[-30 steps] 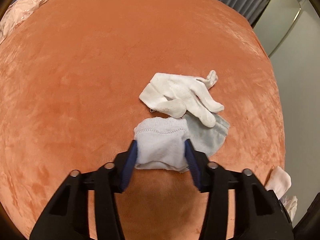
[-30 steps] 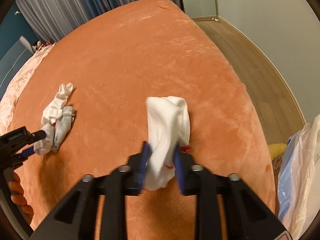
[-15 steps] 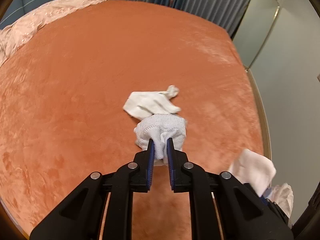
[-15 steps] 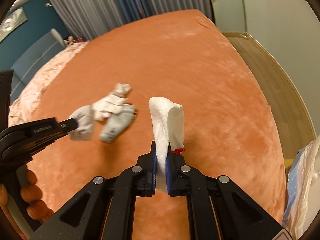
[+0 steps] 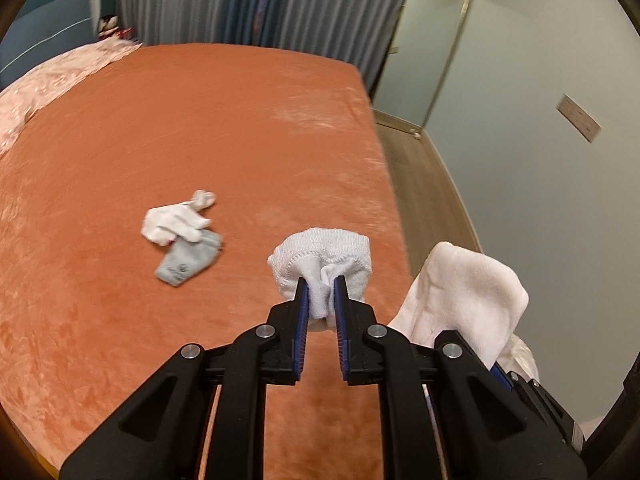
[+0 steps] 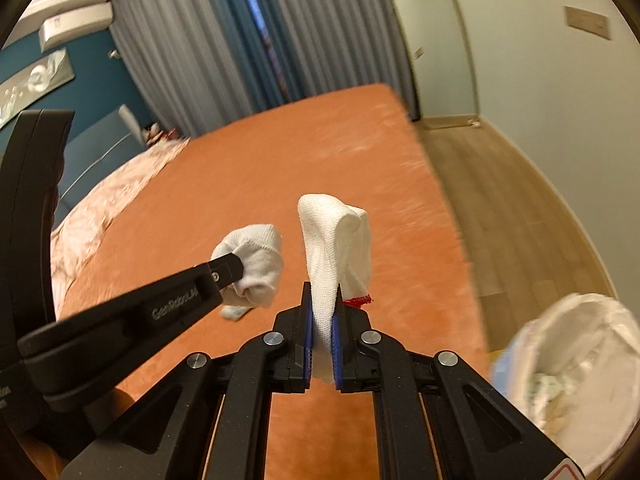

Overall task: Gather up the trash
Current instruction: 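Carry both socks over the bin and open both tools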

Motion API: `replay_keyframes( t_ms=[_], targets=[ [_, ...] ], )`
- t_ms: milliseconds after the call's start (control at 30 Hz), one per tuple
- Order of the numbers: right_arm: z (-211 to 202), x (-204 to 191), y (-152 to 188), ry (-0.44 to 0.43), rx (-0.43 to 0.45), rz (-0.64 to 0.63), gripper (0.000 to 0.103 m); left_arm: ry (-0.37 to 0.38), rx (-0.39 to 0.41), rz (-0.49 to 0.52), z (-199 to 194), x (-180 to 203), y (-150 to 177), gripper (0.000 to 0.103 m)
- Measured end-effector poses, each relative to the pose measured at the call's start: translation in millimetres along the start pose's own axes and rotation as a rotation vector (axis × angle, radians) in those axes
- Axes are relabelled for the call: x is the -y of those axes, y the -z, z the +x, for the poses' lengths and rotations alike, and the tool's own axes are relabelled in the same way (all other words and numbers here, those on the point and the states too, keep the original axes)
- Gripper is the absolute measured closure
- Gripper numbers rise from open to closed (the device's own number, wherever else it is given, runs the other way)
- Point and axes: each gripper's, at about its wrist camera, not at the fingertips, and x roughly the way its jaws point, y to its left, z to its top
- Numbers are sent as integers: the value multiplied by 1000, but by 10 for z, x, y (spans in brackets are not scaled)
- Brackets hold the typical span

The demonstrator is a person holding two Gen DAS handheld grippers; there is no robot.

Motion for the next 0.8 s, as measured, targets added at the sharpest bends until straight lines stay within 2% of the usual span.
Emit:
replay_keyframes(
  t_ms=[233,433,633,800],
  targets=[
    [-529,807,58,108,51,101,95,74,-13,106,-104,846,244,91],
    [-794,1448,235,198,63,182,95,128,-43,194,-91,1480,497,91],
    [-930,1925,422,248,56,257,95,183,-77,255,-50,1902,698,90],
    [-959,2130,534,268,41,288,95,217,-101,292,2,2135,817,90]
  ],
)
